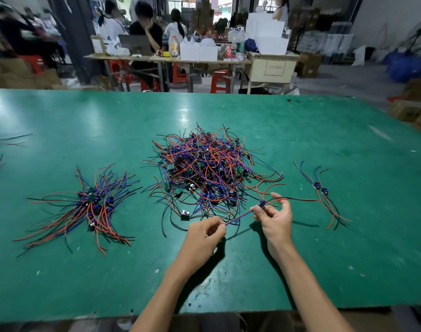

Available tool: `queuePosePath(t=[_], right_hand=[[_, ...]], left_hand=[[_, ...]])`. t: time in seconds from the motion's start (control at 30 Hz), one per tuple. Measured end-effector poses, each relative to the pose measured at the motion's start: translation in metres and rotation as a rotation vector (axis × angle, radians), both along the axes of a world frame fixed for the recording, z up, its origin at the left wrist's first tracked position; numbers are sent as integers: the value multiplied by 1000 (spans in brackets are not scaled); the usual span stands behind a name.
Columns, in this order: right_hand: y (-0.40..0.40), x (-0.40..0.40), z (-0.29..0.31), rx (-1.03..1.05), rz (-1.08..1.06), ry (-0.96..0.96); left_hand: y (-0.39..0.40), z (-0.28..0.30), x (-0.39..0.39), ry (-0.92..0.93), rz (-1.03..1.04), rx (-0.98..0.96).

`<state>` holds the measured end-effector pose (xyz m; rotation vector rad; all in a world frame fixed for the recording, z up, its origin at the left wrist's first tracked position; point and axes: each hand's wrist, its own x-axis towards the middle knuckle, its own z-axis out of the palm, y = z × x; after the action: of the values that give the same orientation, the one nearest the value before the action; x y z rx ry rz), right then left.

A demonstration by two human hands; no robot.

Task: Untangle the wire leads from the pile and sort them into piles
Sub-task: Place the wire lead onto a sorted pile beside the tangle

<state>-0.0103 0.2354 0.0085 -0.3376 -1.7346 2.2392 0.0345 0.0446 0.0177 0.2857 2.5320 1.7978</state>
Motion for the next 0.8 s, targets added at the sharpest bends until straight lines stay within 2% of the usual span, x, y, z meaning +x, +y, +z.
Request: queuePosePath(t=[0.17,0.8], right_hand=[[11,2,2,-38,-52,-22],[16,9,2,-142,0,32]], left_hand=[[-2,0,-1,-24,22,33],[-3,1,2,-73,106,206]])
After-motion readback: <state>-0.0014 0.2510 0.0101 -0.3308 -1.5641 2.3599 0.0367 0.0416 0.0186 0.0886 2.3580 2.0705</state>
